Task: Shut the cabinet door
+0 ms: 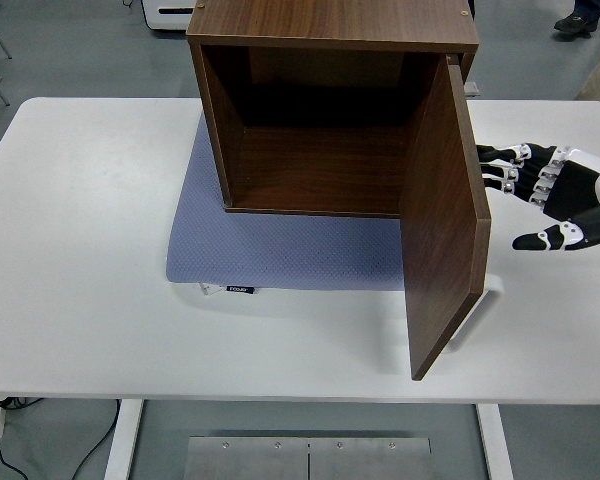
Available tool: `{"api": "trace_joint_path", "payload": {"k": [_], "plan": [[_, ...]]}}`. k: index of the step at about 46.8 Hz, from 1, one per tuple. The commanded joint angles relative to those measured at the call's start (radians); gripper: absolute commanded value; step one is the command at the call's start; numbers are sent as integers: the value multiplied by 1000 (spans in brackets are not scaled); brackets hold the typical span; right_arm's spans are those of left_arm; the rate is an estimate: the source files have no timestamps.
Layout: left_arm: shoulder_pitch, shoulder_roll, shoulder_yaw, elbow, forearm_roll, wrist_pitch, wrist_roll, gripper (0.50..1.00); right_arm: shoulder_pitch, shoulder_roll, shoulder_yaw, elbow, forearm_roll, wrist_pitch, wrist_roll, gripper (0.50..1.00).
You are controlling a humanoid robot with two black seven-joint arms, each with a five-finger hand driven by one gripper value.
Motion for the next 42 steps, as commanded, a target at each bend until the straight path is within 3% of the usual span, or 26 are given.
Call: {"api": "trace_joint_path", "payload": {"k": [1, 17, 42], "plan": [[0, 0, 0, 0, 0, 0, -1, 1000, 5, 13, -7, 0, -1, 0, 0, 1000], [0, 0, 0, 0, 0, 0, 0, 1000, 80, 81, -71, 0, -1, 0, -1, 1000], [0, 0, 0, 0, 0, 0, -1, 1000, 110, 157, -85, -6, -1, 0, -21, 1000]]}}
